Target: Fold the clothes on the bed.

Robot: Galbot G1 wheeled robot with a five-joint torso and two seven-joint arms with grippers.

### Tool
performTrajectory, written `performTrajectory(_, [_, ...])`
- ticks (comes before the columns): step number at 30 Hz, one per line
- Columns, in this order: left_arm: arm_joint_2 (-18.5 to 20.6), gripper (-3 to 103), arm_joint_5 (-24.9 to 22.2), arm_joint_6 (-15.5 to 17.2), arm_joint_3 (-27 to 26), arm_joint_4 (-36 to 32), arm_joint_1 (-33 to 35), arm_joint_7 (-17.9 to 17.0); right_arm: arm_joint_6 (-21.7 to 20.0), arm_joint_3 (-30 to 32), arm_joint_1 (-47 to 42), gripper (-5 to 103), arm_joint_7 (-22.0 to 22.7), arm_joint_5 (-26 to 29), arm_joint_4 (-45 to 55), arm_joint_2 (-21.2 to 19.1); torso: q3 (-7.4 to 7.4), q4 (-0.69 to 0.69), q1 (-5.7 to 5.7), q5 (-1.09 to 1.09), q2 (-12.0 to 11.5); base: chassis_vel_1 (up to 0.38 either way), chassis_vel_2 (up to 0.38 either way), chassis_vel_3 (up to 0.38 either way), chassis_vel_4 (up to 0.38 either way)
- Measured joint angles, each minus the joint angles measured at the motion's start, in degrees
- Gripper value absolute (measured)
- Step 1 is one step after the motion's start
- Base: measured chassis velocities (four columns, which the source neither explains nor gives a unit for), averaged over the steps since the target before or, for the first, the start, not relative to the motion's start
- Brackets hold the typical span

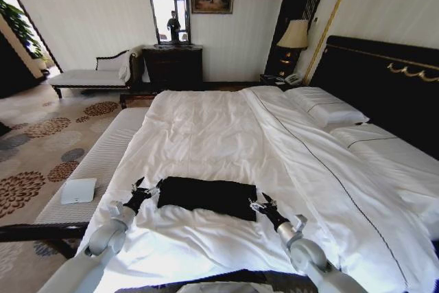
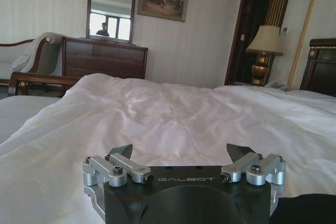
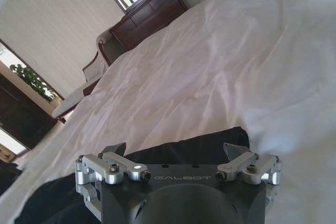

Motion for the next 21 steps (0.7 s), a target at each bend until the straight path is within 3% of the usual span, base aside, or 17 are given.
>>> performTrajectory(4, [-2.76,100,0.37,-1.23,-5.13,-6.62,8.42,0.07,-5.77,1.41,2.58,100,-3.79,8.04,-4.81,0.28,0.0,0.01,0.0,-0.01,0.0,0.0,0.0,0.0,0.0])
performTrajectory(9, [-5.74,100,0.44,-1.76,-12.6,-17.28,20.12,1.56,-8.78,1.9,5.0,100,-9.71,8.02,-14.07,1.15,0.0,0.01,0.0,0.02,0.0,0.0,0.0,0.0,0.0])
performTrajectory(10, [-7.76,100,1.07,-3.12,-16.58,-22.62,25.77,3.22,-9.64,2.08,5.43,100,-11.89,7.39,-17.64,1.53,0.0,0.0,0.0,0.0,0.0,0.0,0.0,0.0,0.0])
performTrajectory(12, [-9.18,100,1.2,-4.48,-19.13,-25.17,30.1,4.57,-10.08,2.1,5.44,100,-13.44,6.66,-19.06,1.78,0.0,0.01,0.0,0.01,0.0,0.0,0.0,0.0,0.0])
performTrajectory(16, [-9.65,100,1.59,-5.19,-19.55,-24.55,31.24,5.11,-10.17,1.62,5.68,100,-14.01,6.34,-19.29,2.28,0.0,-0.01,-0.01,-0.01,0.0,0.0,0.0,0.0,0.0])
performTrajectory(21, [-8.9,100,2.53,-4.65,-16.61,-23.49,27.88,4.93,-10.57,0.31,6.75,100,-14.19,6.24,-18.86,2.67,0.01,0.0,0.0,-0.03,0.0,0.0,0.0,0.0,0.0])
